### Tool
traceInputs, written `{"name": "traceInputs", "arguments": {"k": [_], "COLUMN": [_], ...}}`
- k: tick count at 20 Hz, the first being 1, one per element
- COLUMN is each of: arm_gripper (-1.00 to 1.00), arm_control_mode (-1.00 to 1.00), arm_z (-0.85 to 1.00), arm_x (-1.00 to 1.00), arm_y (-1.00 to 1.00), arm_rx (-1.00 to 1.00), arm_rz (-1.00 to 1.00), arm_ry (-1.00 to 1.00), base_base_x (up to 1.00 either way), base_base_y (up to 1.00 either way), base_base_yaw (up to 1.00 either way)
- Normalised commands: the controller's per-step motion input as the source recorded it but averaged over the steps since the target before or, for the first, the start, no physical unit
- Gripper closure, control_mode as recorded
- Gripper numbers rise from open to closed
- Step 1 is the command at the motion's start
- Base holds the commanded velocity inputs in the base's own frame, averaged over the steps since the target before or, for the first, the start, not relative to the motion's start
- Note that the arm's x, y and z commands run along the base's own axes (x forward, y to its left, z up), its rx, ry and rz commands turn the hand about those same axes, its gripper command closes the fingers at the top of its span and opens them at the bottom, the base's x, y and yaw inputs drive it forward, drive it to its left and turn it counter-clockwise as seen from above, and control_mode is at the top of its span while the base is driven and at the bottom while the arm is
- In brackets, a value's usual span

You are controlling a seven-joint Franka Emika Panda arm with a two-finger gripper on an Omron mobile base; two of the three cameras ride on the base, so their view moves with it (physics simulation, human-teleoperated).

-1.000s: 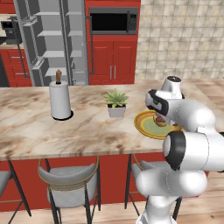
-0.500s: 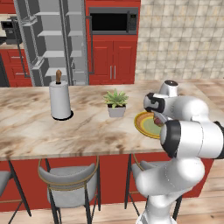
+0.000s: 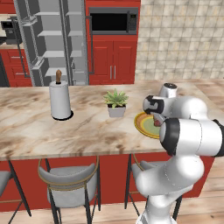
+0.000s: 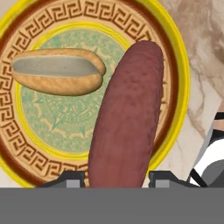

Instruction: Move the hot dog bun to the plate on the dining table and place the condiment next to that plate. Then navigate to the fridge and take the sausage and place it on the plate as well.

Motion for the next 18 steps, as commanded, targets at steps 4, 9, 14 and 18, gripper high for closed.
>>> {"name": "traceInputs", "arguments": {"k": [4,9,14,18], "arm_gripper": [1.0,1.0,1.0,1.0], "arm_control_mode": [-1.0,-1.0,-1.0,-1.0], "arm_z": [-0.13,-0.05,-0.03,-0.02], "arm_x": [0.0,0.01,0.05,0.02], "arm_y": [0.0,0.0,0.0,0.0], "arm_rx": [0.0,0.0,0.0,0.0], "arm_rz": [0.0,0.0,0.0,0.0], "arm_ry": [0.0,0.0,0.0,0.0], "base_base_x": [0.0,0.0,0.0,0.0], "base_base_y": [0.0,0.0,0.0,0.0], "base_base_yaw": [0.0,0.0,0.0,0.0]}}
